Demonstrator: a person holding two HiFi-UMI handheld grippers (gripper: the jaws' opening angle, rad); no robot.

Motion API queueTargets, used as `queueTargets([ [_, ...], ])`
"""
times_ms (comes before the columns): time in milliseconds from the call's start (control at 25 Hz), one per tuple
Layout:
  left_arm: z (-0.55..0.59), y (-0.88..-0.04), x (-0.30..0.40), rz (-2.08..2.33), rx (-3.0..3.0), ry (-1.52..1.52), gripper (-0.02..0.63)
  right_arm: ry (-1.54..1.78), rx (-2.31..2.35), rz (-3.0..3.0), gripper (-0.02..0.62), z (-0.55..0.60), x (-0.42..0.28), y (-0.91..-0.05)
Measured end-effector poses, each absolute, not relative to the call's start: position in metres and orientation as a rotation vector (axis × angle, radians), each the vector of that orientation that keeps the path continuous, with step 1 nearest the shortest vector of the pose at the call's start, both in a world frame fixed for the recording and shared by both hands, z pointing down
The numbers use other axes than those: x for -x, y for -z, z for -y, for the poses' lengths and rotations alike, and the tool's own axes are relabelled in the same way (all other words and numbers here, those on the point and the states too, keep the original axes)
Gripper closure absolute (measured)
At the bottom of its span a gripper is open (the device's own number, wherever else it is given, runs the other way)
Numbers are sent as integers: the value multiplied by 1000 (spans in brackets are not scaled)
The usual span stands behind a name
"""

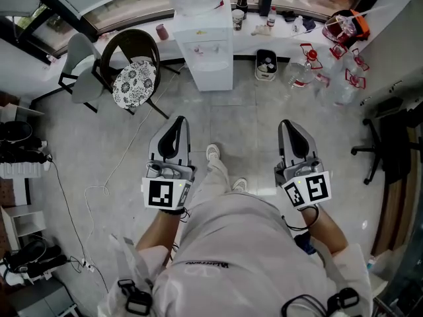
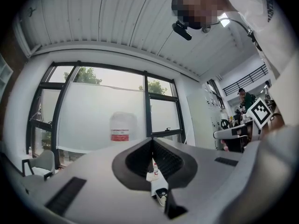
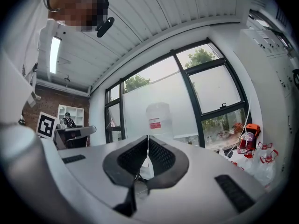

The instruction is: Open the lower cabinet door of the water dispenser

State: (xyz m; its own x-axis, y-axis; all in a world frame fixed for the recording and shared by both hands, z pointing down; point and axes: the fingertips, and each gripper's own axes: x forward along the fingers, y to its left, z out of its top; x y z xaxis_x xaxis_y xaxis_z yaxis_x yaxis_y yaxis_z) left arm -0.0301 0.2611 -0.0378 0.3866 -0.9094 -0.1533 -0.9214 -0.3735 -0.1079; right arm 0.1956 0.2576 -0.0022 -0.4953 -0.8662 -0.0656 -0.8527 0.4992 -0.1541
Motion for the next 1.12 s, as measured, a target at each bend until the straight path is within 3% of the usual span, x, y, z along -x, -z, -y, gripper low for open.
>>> queueTargets([
  [1120, -13, 17, 104, -1435, 2679, -181, 604, 130, 1655, -2625, 578, -35, -90, -7],
])
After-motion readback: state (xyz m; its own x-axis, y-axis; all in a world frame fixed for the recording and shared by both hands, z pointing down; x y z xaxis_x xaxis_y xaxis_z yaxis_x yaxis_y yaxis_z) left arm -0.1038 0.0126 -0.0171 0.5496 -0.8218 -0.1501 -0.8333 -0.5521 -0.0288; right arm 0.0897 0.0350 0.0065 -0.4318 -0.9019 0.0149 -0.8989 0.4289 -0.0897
